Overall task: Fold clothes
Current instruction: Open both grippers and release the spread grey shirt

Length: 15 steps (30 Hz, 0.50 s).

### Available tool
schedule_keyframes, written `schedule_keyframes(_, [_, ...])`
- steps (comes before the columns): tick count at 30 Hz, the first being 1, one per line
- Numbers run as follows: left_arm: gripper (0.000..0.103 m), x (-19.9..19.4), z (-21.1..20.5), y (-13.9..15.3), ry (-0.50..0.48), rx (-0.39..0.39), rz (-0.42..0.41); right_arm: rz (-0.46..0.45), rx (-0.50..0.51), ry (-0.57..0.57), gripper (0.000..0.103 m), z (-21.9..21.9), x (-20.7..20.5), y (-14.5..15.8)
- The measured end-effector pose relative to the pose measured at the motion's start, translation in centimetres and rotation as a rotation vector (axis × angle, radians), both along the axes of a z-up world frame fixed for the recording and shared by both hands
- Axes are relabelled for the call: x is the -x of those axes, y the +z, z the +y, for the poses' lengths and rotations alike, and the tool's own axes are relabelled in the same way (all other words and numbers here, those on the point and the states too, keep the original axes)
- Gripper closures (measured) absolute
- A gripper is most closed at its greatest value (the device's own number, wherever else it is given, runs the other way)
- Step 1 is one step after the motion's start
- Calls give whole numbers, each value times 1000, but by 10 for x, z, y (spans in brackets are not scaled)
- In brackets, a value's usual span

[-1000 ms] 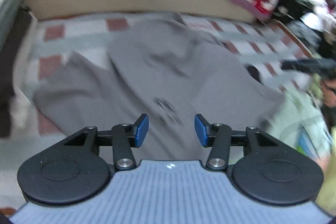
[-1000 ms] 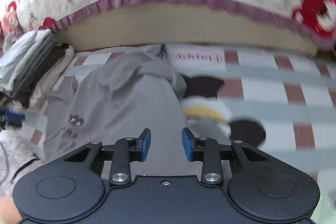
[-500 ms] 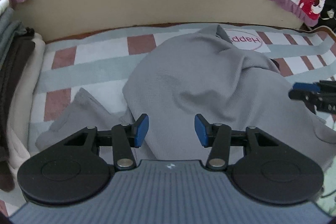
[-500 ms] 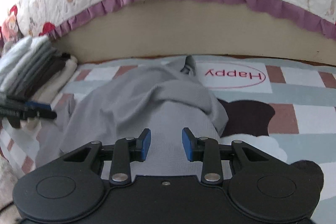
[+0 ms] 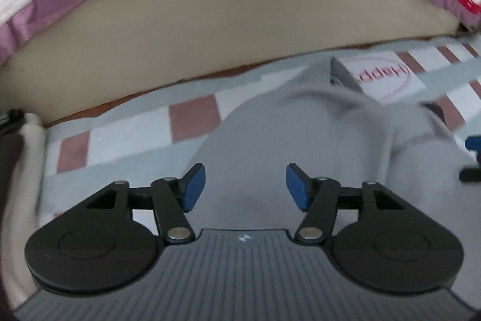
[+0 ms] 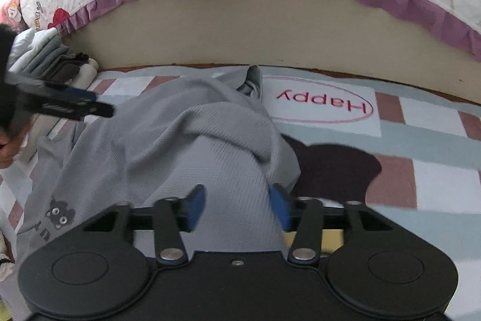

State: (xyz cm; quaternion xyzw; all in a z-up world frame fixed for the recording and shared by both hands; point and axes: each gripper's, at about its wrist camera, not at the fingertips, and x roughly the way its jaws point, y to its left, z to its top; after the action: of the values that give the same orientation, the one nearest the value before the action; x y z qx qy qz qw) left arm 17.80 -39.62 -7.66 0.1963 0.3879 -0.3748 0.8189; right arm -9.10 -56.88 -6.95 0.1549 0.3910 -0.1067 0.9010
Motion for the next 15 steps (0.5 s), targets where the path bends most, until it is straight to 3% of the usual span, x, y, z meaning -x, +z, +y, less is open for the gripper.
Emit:
schedule_keyframes(3, [41, -17, -20, -9, 20, 3, 13, 1, -16, 0, 39, -19, -10, -11])
schedule_keyframes(7, [41, -31, -37, -19, -1, -4, 2, -6, -132, -20, 38, -43, -18, -28])
schedule_keyframes(11, [33, -41, -53, -26, -38, -18, -51, -33, -222, -46, 36, -57, -28, -39])
schedule_keyframes(14, [28, -52, -66, -38, -56, -53, -27, -38, -318, -63, 37, -70, -43, -48])
schedule_keyframes(15, [28, -56, -71, -44, -65, -67, -9, -43, -343, -55, 56, -70, -47, -50])
